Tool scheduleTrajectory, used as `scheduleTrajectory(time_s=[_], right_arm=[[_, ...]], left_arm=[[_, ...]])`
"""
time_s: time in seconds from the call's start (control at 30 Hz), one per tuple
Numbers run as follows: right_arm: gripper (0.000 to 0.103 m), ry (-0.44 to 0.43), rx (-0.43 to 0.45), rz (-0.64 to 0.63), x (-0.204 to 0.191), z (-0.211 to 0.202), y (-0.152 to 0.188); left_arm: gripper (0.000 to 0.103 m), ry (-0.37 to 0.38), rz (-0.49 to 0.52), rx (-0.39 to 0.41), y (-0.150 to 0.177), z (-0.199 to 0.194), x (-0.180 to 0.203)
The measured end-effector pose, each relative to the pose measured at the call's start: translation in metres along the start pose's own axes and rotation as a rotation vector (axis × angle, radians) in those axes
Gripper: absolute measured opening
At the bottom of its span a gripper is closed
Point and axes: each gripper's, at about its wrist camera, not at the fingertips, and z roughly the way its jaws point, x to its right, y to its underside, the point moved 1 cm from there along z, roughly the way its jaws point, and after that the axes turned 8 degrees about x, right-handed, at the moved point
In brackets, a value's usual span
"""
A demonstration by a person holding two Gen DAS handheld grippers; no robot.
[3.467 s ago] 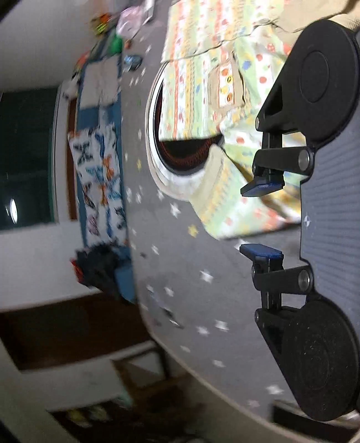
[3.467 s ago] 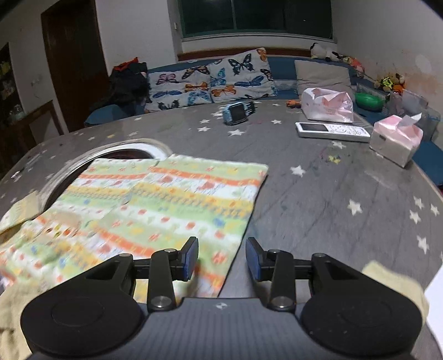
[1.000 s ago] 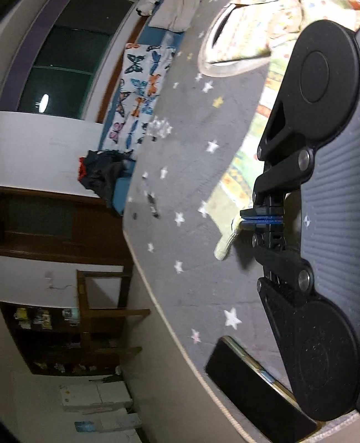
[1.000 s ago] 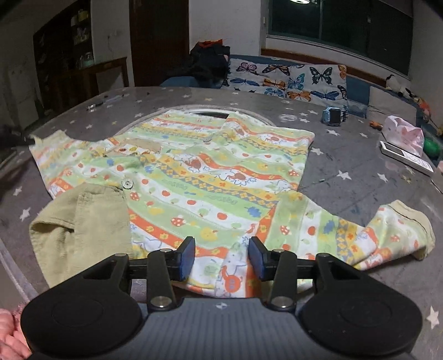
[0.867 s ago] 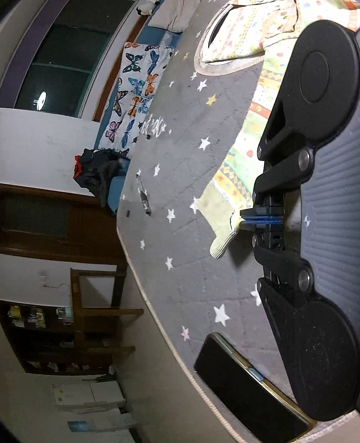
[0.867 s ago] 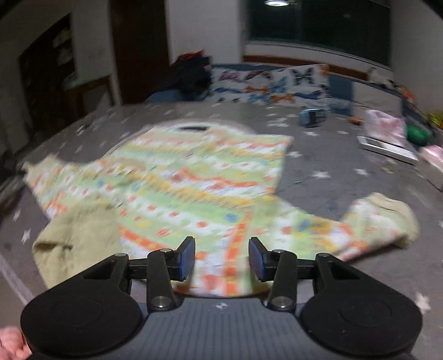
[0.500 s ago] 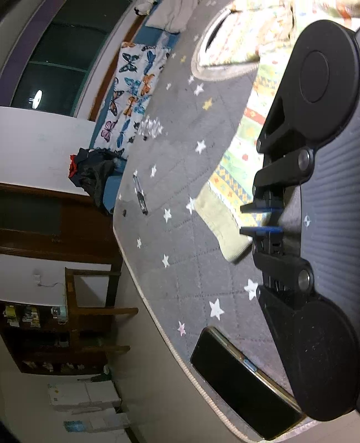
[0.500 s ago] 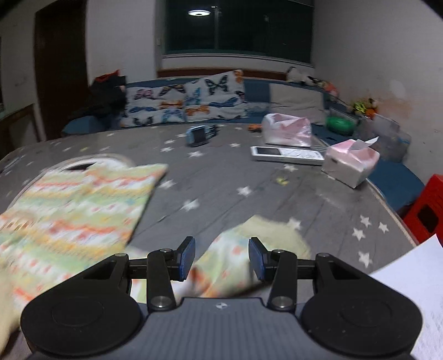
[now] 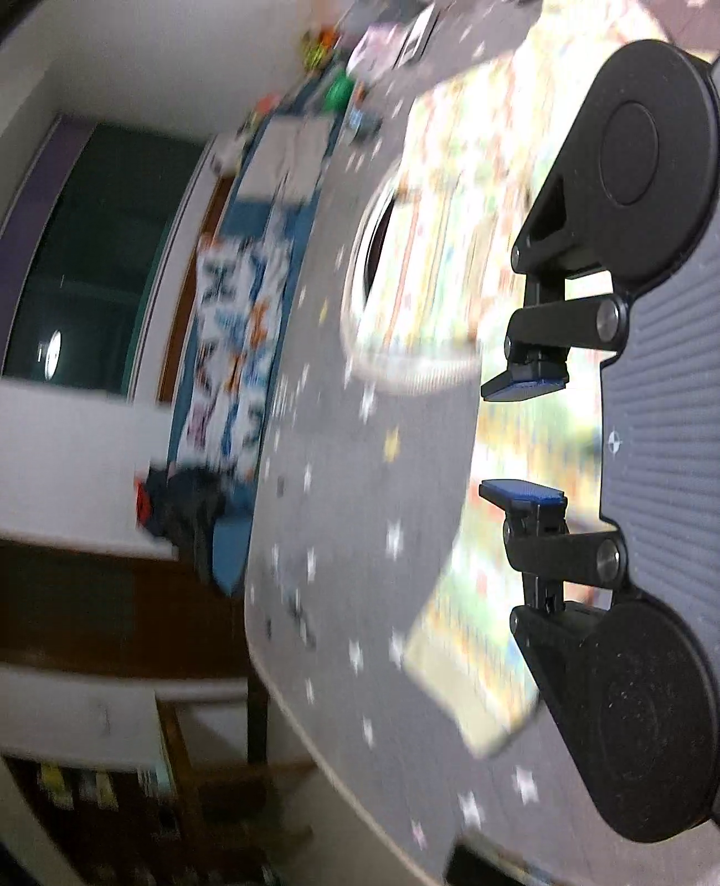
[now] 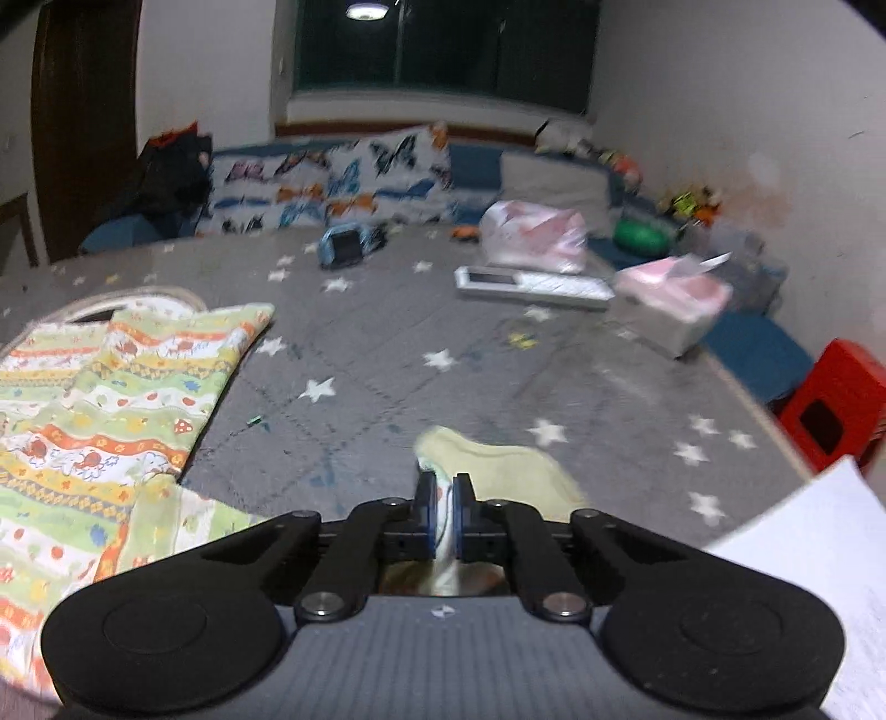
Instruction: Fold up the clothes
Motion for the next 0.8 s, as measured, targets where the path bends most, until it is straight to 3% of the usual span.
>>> scheduleTrajectory(time_s=[0.13,0.3,0.43,0.6,0.67,0.8], right_arm=[[0.004,0.055,0.043,0.083,0.023,-0.045,0.013],[0.007,0.156,0.012,0.189,0.049,-0.079,0.043],[0.009,0.209,0.021,0.176,0.057,-0.093,0.053],[0.030,0.078,0.027,0.167,0.051,-0.075,0.037],[0.031,0.024,0.021,0.171,0.047,-0.057,0.028],[0.031,-0.004,-0.012,0.124,0.038,-0.018,0.021]], left_arm=[[0.039,0.109,0.050,-0.013,0.001,0.009,0.040],[0.041,0.213,0.099,-0.034,0.005,0.018,0.079],[0.043,0.284,0.149,-0.057,0.014,0.019,0.107],[0.044,0.344,0.197,-0.097,0.032,0.022,0.131],[0.044,0.353,0.205,-0.113,0.039,0.021,0.135],[0.045,0.354,0.226,-0.128,0.051,0.018,0.138]])
